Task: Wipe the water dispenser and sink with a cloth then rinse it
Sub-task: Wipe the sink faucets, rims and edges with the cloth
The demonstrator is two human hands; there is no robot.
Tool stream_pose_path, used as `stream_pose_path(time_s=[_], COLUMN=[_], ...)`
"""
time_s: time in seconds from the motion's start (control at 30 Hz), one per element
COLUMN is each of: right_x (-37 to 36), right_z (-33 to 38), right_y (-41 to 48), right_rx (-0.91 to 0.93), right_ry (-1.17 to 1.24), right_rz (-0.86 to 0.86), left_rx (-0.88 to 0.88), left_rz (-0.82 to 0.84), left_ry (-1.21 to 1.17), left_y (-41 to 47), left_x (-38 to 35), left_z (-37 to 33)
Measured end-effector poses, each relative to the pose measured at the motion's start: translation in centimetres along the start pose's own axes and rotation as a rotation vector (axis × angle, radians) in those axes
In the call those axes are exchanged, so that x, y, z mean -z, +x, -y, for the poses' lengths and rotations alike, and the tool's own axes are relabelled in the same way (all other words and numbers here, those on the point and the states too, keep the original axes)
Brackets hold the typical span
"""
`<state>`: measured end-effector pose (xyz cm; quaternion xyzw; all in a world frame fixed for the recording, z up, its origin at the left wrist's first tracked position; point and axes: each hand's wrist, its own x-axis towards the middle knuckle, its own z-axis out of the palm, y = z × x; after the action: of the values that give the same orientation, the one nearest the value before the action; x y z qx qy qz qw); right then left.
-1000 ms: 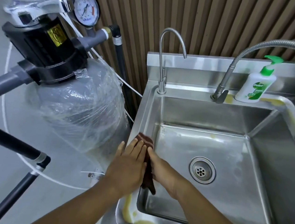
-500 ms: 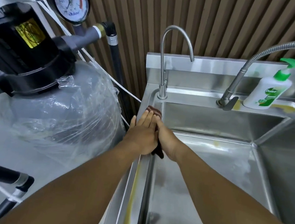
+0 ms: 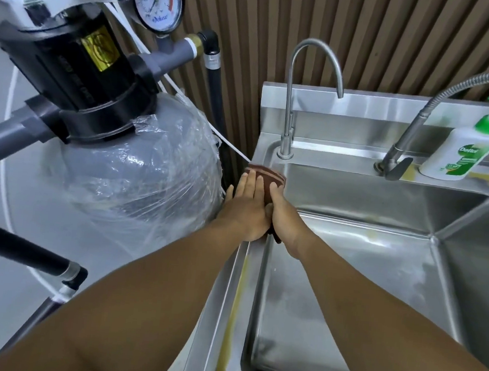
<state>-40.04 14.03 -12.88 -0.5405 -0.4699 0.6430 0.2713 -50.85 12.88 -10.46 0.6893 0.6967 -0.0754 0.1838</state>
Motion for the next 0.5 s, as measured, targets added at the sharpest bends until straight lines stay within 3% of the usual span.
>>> stream_pose_path(time_s=[0.5], right_x=[-2.1], right_z=[-4.2], right_y=[-10.9], right_rx=[-0.08], right_ry=[-0.027], right_rz=[0.137], left_rx=[-0.125], left_rz=[0.038], left_ry=[0.129], left_y=[-11.6], left_x=[-4.0], left_z=[1.5])
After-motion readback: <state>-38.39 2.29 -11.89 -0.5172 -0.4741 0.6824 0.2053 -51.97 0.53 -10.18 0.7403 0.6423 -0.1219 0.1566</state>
